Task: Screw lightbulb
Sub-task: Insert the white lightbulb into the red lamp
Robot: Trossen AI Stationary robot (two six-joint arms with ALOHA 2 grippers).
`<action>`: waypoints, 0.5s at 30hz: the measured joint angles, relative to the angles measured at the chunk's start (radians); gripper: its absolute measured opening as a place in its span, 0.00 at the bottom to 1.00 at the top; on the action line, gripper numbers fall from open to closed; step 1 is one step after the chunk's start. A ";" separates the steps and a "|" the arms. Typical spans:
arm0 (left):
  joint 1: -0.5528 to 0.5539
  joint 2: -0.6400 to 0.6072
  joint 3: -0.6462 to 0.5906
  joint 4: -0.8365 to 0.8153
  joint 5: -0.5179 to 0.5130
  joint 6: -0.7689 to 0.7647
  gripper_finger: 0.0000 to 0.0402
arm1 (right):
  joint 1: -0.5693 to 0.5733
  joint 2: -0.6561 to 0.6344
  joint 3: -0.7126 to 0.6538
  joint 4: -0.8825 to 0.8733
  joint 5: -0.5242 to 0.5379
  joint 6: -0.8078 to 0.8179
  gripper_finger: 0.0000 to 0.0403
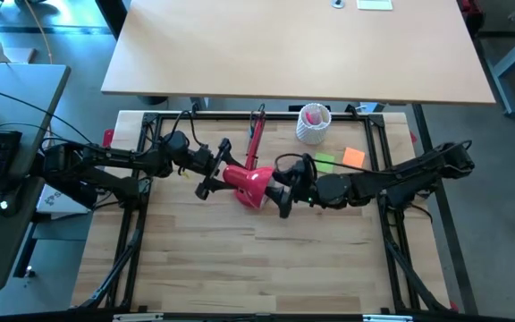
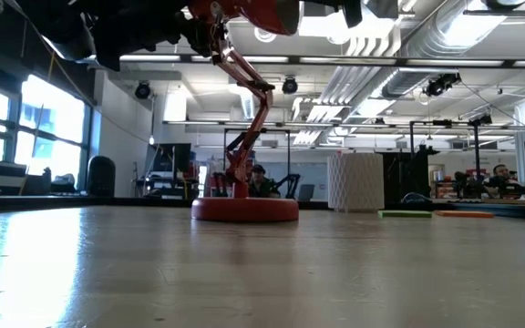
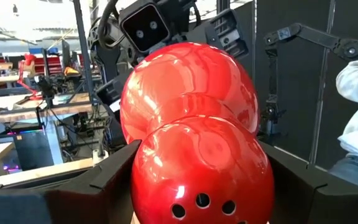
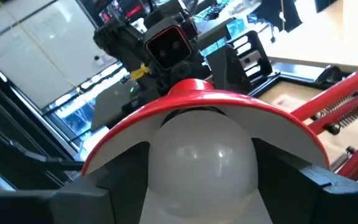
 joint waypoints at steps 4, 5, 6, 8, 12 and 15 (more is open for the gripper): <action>0.000 0.000 0.000 0.001 -0.001 0.000 0.63 | -0.002 0.000 -0.001 -0.004 -0.015 -0.092 0.68; 0.000 0.000 0.000 0.001 -0.004 -0.003 0.63 | -0.004 -0.006 -0.002 -0.006 -0.022 -0.116 0.70; 0.000 0.001 0.002 0.002 -0.011 -0.012 0.63 | -0.009 -0.012 -0.002 -0.010 -0.037 -0.150 0.72; 0.004 0.003 0.007 0.005 -0.030 -0.036 0.63 | -0.025 -0.026 -0.003 -0.014 -0.085 -0.234 0.75; 0.020 0.003 0.008 -0.001 -0.038 -0.114 0.63 | -0.042 -0.072 -0.007 -0.052 -0.141 -0.443 0.78; 0.033 0.002 0.008 -0.002 -0.042 -0.138 0.63 | -0.050 -0.102 -0.006 -0.088 -0.138 -0.616 0.78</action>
